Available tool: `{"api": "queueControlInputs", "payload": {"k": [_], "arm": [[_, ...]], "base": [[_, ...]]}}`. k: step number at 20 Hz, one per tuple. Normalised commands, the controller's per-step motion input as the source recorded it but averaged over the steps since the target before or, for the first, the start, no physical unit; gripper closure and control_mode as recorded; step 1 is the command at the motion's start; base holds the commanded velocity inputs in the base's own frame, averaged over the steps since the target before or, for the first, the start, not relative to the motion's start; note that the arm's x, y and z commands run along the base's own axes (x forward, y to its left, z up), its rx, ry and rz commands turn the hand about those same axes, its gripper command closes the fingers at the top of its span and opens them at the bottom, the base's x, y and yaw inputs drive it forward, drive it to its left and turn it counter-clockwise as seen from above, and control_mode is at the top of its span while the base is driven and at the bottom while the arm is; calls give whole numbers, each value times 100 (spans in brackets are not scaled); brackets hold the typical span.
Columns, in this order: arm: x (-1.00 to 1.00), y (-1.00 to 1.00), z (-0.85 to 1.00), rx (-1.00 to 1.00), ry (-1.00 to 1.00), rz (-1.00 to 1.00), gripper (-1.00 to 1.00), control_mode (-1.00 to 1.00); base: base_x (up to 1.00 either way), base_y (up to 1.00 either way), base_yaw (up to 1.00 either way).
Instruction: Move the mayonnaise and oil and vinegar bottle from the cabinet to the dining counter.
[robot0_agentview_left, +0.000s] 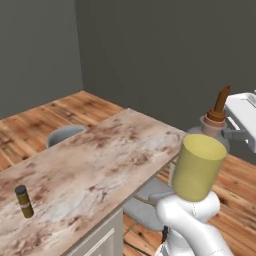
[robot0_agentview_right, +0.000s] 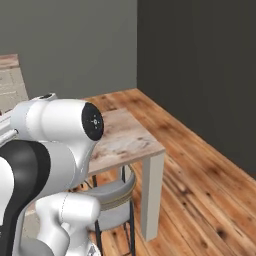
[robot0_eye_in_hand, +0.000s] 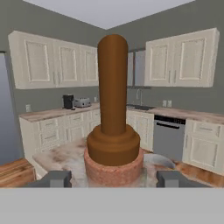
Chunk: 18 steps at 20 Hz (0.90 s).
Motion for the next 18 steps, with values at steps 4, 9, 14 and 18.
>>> {"api": "queueControlInputs", "payload": {"k": [4,9,14,18], "arm": [[0,0,0,0,0,0,100,100],[0,0,0,0,0,0,100,100],[56,4,-5,0,9,20,100,-100],[78,2,-5,0,4,12,100,-100]], "base": [[43,17,39],[53,16,38],[12,4,7],[0,0,0]]}}
